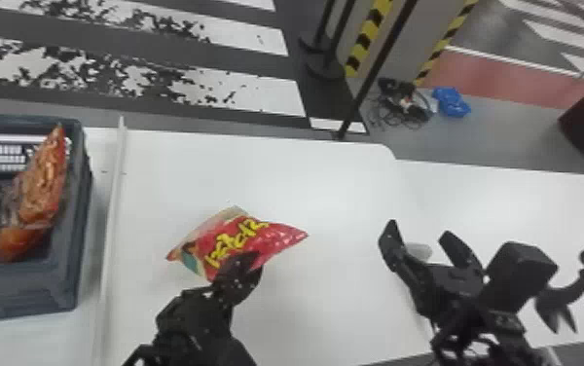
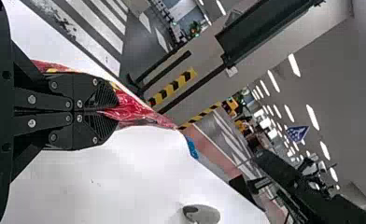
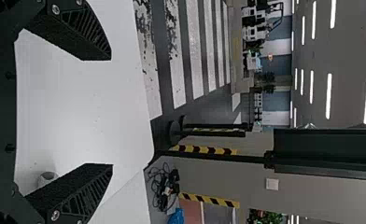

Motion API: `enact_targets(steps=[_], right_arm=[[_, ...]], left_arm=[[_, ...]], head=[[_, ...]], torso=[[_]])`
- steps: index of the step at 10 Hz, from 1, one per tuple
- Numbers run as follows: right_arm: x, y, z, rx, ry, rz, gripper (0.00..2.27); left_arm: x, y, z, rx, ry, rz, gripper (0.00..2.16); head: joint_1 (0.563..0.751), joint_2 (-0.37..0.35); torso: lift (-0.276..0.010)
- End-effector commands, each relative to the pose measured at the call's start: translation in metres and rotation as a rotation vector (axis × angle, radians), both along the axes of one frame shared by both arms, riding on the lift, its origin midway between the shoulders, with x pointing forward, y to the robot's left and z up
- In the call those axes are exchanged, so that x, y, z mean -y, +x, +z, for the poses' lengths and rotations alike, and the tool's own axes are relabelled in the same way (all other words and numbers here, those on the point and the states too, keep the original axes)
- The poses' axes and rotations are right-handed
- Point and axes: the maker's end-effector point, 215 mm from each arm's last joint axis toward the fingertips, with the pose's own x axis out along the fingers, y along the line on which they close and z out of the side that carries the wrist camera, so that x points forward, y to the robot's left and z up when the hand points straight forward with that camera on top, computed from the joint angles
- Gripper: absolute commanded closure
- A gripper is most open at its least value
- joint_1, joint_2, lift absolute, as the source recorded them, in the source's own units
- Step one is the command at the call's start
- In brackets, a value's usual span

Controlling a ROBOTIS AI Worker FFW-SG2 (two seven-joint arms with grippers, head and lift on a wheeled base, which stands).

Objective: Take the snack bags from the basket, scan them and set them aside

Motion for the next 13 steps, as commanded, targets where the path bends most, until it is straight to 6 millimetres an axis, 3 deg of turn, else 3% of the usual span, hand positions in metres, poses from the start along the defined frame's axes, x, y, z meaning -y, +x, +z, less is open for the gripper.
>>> enact_targets(steps=[1, 5, 6, 11, 12, 13], right_arm=[[0.001, 0.001, -0.001, -0.008, -0.003, -0.001, 0.11], [0.003, 0.003, -0.006, -0.020, -0.003, -0.004, 0.11], [0.002, 0.005, -0.007, -0.024, -0.001, -0.002, 0.11], [0.001, 0.005, -0.011, -0.035, 0.002, -0.001, 0.11], [0.001, 0.005, -0.011, -0.035, 0.002, -0.001, 0.11], [0.001, 0.006, -0.013, -0.041, 0.002, 0.000, 0.11]], left_arm=[[0.022, -0.008, -0.016, -0.018, 0.016, -0.046, 2.12], [0.038, -0.007, -0.007, -0.093, -0.084, -0.060, 2.11], [0.048, -0.014, 0.001, -0.118, -0.145, -0.092, 2.11], [0.079, -0.029, -0.007, -0.159, -0.163, -0.140, 2.10], [0.074, -0.025, -0.009, -0.161, -0.170, -0.113, 1.92], [0.072, -0.027, -0.009, -0.163, -0.182, -0.095, 0.86]], head=[[0.695, -0.350], [0.695, -0.350], [0.695, -0.350], [0.695, -0.350], [0.695, -0.350], [0.695, -0.350]], torso=[[-0.075], [-0.075], [-0.075], [-0.075], [-0.075], [-0.075]])
